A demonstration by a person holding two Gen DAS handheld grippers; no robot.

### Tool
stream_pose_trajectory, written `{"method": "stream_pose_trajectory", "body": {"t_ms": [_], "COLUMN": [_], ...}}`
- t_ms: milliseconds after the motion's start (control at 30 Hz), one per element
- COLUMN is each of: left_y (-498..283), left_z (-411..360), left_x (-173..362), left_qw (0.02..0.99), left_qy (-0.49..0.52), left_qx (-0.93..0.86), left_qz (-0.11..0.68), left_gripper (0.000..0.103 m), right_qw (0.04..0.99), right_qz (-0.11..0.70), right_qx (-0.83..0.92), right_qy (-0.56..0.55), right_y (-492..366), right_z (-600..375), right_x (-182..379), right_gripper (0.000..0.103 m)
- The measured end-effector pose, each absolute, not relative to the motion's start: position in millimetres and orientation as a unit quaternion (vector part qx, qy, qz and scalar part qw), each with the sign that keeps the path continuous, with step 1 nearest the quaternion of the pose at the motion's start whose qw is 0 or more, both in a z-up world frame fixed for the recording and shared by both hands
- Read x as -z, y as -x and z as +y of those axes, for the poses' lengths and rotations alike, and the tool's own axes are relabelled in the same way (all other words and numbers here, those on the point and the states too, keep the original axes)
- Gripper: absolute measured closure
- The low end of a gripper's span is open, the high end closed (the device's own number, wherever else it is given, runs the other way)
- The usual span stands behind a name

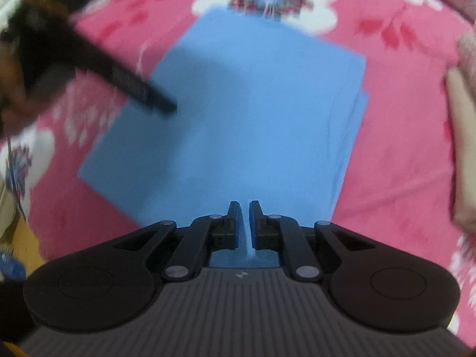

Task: Fold clothes

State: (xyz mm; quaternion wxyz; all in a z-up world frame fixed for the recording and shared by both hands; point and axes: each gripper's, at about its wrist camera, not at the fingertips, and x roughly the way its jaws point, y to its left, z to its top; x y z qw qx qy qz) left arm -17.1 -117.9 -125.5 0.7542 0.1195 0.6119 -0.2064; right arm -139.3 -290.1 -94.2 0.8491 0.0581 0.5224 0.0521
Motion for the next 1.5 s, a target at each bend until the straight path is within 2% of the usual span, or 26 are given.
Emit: {"method": "stream_pose_trajectory", "body": {"t_ms": [133,200,333,367,433,467,600,700,867,1033,1200,1333,1367,1433,1500], "left_y": [8.1,-2.7,-32.8,-39.1,-48.3,-51.9,-62.1,-74.0,-82.2,-73.9,-95.1,-84.7,-83.1,-87.6,-93.2], "left_z": [-95.2,-81.9,-62.1,-58.1,-50.6,-47.5,-37.8,-38.3,-46.8,-53.8,-62.4,-60.3,-59.0,-60.3,-64.6], "left_x": [110.2,106.6,123.7,129.7,141.9,146.0,152.7,159.5,162.3,161.0,170.8,168.2,167.8,169.3,170.9], "left_qw": [0.784,0.794,0.777,0.774,0.764,0.759,0.749,0.747,0.745,0.739,0.743,0.744,0.745,0.749,0.755], "left_qy": [-0.063,-0.022,0.063,0.081,0.11,0.122,0.163,0.183,0.191,0.181,0.208,0.211,0.21,0.204,0.202], "left_qx": [0.23,0.237,0.237,0.239,0.248,0.256,0.28,0.283,0.297,0.313,0.302,0.295,0.293,0.286,0.283], "left_qz": [0.572,0.56,0.58,0.581,0.586,0.586,0.578,0.573,0.566,0.569,0.561,0.561,0.561,0.561,0.556], "left_gripper": [0.039,0.036,0.038,0.04,0.044,0.044,0.047,0.056,0.057,0.058,0.061,0.061,0.064,0.07,0.071], "right_qw": [0.85,0.849,0.839,0.835,0.825,0.82,0.794,0.788,0.776,0.763,0.767,0.766,0.761,0.759,0.76], "right_qz": [0.514,0.51,0.503,0.501,0.497,0.495,0.484,0.476,0.461,0.472,0.441,0.447,0.452,0.455,0.456], "right_qx": [-0.02,-0.003,0.003,-0.001,-0.008,-0.012,-0.026,-0.051,-0.094,-0.119,-0.128,-0.152,-0.154,-0.153,-0.15], "right_qy": [-0.111,-0.137,-0.207,-0.227,-0.268,-0.288,-0.367,-0.386,-0.419,-0.425,-0.448,-0.437,-0.439,-0.441,-0.438], "right_y": [135.3,133.3,118.0,112.0,100.1,94.1,70.3,54.3,30.0,37.8,10.2,2.4,7.3,15.3,13.3], "right_z": [-310.9,-321.3,-348.9,-357.1,-373.5,-381.6,-414.3,-420.7,-430.8,-443.2,-449.6,-439.4,-439.4,-441.1,-443.4], "right_x": [90.8,89.0,102.4,109.0,122.0,128.5,154.6,166.9,178.7,180.0,189.4,189.6,189.7,189.9,192.2], "right_gripper": [0.096,0.094,0.073,0.071,0.06,0.059,0.059,0.057,0.058,0.066,0.067,0.068,0.069,0.073,0.08]}}
